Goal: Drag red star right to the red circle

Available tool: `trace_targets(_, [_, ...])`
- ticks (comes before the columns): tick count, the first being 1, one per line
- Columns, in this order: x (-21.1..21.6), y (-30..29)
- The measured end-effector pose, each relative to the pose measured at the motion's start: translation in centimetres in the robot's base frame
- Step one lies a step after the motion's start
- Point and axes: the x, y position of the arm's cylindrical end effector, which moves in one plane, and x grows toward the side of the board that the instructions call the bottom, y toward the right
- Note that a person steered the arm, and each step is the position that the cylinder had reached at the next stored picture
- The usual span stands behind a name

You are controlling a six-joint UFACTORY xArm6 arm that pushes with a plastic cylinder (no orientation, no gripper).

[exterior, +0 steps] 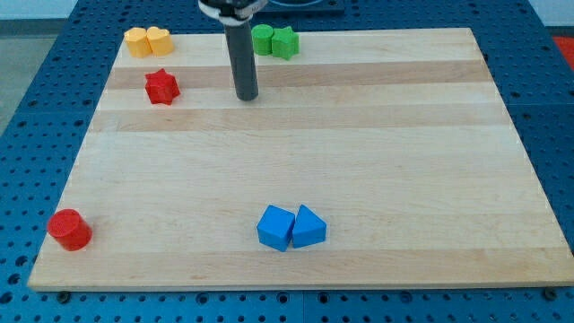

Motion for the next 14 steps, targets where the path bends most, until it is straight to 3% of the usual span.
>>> trace_targets(2, [-6.6, -3.7])
trace_targets(3, [-6.9, -7.6])
trace_targets(4, [-4.3, -10.1])
trace_targets(6, [7.0, -10.1])
trace_targets(8, [-3.3, -10.2])
trace_targets(9, [-4.2, -13.9])
trace_targets(11, [5.8, -14.5])
trace_targets(14, [11.2, -14.4])
